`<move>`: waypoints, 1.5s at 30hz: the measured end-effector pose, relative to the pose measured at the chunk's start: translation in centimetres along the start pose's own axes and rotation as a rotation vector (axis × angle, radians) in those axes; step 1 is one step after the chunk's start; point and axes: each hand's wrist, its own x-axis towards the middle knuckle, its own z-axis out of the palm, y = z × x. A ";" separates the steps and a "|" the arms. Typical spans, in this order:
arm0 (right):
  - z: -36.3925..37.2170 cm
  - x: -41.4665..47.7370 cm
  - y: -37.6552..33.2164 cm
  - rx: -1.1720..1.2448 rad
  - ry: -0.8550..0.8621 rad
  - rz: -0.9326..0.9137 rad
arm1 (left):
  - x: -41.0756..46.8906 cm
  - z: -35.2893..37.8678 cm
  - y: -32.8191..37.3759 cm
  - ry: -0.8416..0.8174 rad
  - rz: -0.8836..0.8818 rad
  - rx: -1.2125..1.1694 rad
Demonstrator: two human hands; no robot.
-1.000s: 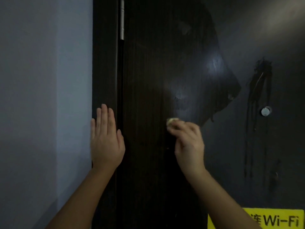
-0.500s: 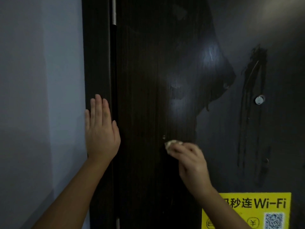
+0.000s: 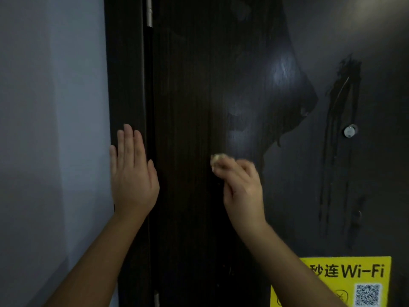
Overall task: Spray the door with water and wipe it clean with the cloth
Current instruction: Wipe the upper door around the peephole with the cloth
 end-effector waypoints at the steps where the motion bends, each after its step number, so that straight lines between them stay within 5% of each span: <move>1: -0.1 -2.1 0.0 -0.003 -0.027 -0.012 | 0.0 0.0 0.0 -0.002 0.000 0.000; 8: -0.3 3.2 0.0 -0.002 0.083 0.047 | -0.1 -0.1 0.1 0.002 -0.003 0.009; 12: -0.3 -4.3 0.1 -0.016 -0.052 0.007 | -0.1 -0.1 0.1 0.002 0.000 0.012; 18: 0.1 -0.2 0.8 0.022 0.039 0.013 | -0.1 -0.1 0.2 0.009 0.003 0.019; 23: -1.2 -6.4 0.9 -0.015 -0.119 -0.088 | -0.1 -0.1 0.2 0.007 0.004 0.028; 29: -3.5 1.7 4.0 -0.046 0.234 0.093 | 0.0 -0.2 0.3 0.014 0.004 0.024; 34: -5.5 0.8 6.7 -0.157 0.097 -0.198 | -0.1 -0.2 0.2 0.007 0.004 0.024; 39: -6.4 4.9 7.4 -0.153 0.402 0.204 | -0.1 -0.1 0.4 -0.001 -0.006 0.034; 43: -4.7 1.8 6.1 -0.142 0.130 -0.195 | -0.1 -0.1 0.2 -0.004 -0.003 0.028; 45: -5.4 2.9 6.7 -0.144 0.213 -0.097 | -0.1 0.0 0.2 0.001 0.003 0.028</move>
